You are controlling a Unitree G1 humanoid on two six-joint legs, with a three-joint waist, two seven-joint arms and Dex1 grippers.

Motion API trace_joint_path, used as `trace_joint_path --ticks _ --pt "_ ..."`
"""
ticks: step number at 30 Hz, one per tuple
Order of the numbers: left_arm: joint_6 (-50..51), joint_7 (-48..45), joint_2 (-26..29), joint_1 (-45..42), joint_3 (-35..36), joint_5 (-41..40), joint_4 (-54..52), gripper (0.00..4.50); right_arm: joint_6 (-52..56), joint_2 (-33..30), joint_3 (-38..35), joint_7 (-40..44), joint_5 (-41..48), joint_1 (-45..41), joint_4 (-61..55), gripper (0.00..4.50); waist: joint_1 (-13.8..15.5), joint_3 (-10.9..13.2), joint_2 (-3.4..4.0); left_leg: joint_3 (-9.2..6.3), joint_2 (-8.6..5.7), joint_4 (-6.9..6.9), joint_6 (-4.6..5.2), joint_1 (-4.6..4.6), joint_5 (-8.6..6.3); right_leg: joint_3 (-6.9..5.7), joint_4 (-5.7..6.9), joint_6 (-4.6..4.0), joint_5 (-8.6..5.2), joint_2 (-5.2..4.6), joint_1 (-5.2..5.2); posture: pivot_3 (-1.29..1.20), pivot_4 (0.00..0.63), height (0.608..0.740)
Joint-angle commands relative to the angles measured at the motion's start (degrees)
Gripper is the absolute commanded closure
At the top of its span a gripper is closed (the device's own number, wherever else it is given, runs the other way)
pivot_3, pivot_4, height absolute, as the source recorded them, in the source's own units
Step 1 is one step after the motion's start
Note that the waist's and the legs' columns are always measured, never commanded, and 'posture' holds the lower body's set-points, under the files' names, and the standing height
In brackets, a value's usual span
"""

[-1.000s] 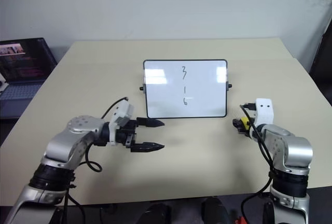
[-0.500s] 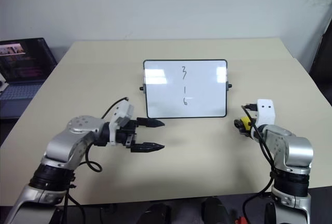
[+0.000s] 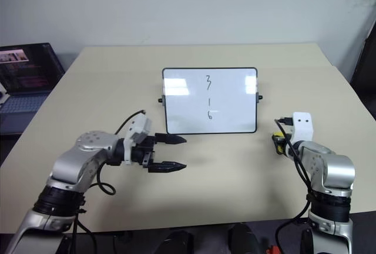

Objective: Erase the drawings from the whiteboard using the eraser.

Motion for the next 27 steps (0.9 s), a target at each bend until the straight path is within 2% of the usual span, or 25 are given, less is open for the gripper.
trace_joint_path --ticks 1,9,18,24,27 --pt "-0.6 -0.2 0.3 -1.0 0.6 -0.1 -1.2 0.00 -1.5 -0.8 -0.6 -0.4 0.0 -1.5 -1.2 3.39 0.0 0.0 0.00 0.00 0.00 0.00 0.00 0.00 0.00 0.00 0.00 0.00 0.00 0.00 0.00 0.00 0.150 0.740" --pt "-2.7 3.5 -0.8 -1.2 1.5 1.8 -1.0 0.00 -7.9 -1.4 4.1 -0.4 -1.1 -5.7 -2.3 3.39 -0.1 0.0 0.00 0.03 0.01 0.02 0.00 0.02 0.00 0.02 0.04 0.00 0.00 0.00 0.00 0.00 0.150 0.740" --pt "-3.4 21.4 -8.6 -0.3 2.6 6.7 -4.0 0.00 -18.1 1.4 9.5 -1.9 -3.3 -14.9 2.0 3.39 0.0 0.0 0.00 -0.04 -0.01 0.09 0.00 -0.01 0.00 0.00 0.04 0.00 0.01 -0.02 0.00 0.00 0.150 0.740" --pt "-4.0 38.5 -15.0 0.7 2.8 14.8 -2.4 0.00 -25.4 6.0 13.2 -2.3 -4.9 -20.4 8.4 3.39 -0.1 0.0 0.00 -0.04 0.01 0.11 -0.01 0.02 0.00 0.03 0.11 -0.01 0.02 -0.02 -0.02 0.00 0.150 0.740" --pt "-3.9 42.8 -17.6 2.0 2.0 16.8 -3.1 0.00 -28.7 8.0 14.8 -2.1 -5.5 -22.5 11.2 3.39 0.0 0.0 0.00 -0.04 -0.01 0.12 -0.01 0.01 0.01 0.05 0.13 -0.01 0.02 -0.04 -0.05 0.00 0.150 0.740"
